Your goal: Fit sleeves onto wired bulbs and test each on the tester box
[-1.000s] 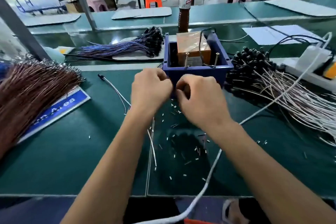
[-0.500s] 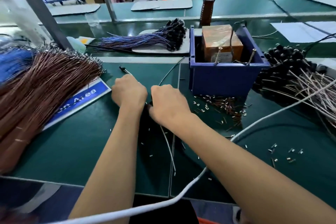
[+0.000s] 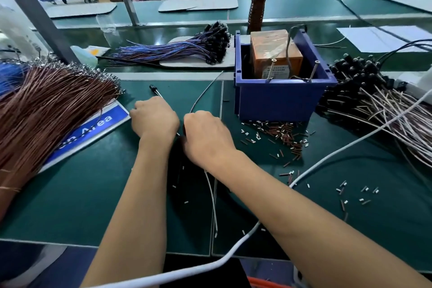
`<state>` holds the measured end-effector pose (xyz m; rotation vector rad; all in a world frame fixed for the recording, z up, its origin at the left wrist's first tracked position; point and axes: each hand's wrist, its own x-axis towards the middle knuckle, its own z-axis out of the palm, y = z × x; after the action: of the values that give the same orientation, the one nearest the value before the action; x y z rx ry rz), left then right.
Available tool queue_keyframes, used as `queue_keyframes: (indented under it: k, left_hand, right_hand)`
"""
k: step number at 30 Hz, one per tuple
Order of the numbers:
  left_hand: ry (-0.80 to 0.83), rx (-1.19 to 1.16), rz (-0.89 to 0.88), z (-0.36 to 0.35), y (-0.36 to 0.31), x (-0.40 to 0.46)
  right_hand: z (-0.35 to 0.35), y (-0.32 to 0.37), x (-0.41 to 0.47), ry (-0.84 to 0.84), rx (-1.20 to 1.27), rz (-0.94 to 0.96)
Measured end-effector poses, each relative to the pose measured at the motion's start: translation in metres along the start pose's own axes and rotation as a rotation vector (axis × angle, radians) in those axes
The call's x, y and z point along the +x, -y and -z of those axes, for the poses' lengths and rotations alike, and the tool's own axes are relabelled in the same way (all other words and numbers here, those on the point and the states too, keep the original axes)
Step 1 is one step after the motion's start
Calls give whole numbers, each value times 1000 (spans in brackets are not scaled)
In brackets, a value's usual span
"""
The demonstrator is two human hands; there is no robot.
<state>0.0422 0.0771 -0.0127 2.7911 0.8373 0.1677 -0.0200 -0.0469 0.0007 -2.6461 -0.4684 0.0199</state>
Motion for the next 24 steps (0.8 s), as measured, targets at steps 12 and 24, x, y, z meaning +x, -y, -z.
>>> queue_keyframes:
  k: [12, 24]
  left_hand:
    - [116, -1403, 49, 13, -25, -21]
    - [819, -2361, -196, 47, -30, -57]
  right_hand:
    - [8, -4, 11, 3, 420, -150]
    - [106, -62, -26, -349, 142, 169]
